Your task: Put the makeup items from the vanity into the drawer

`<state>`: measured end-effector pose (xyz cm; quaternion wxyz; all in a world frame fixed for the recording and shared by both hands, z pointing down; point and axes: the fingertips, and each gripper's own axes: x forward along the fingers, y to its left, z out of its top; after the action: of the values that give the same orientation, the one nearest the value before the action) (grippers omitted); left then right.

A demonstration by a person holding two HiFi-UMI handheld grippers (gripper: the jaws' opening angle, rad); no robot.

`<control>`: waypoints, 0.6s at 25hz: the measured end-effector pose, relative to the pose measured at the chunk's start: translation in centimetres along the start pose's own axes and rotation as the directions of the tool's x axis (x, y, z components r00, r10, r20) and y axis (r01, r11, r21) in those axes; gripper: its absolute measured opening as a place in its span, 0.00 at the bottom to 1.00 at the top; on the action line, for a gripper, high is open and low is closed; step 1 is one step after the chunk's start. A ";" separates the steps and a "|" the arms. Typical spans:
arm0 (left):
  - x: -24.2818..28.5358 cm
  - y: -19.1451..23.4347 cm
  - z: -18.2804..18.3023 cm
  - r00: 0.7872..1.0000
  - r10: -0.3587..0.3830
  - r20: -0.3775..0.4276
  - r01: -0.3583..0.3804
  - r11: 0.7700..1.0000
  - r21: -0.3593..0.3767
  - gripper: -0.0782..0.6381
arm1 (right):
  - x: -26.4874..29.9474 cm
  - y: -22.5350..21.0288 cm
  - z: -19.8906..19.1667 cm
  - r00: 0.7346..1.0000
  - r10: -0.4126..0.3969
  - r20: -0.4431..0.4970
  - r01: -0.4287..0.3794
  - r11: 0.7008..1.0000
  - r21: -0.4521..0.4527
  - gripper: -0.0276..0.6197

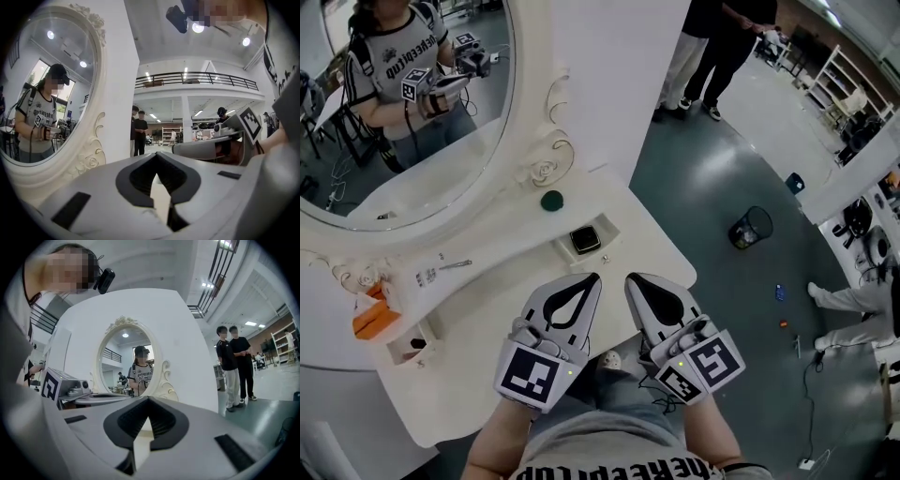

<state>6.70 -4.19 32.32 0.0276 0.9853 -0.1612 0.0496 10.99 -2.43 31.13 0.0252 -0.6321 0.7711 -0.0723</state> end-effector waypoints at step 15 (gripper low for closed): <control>-1.0 0.0 0.3 1.000 -0.002 0.002 0.002 1.000 0.006 0.13 | -0.3 1.5 0.8 1.000 0.014 0.022 -0.014 1.000 -0.015 0.06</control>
<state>5.80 -3.85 31.87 0.0243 0.9856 -0.1602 0.0490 9.68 -1.86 30.12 0.0295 -0.6276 0.7757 -0.0594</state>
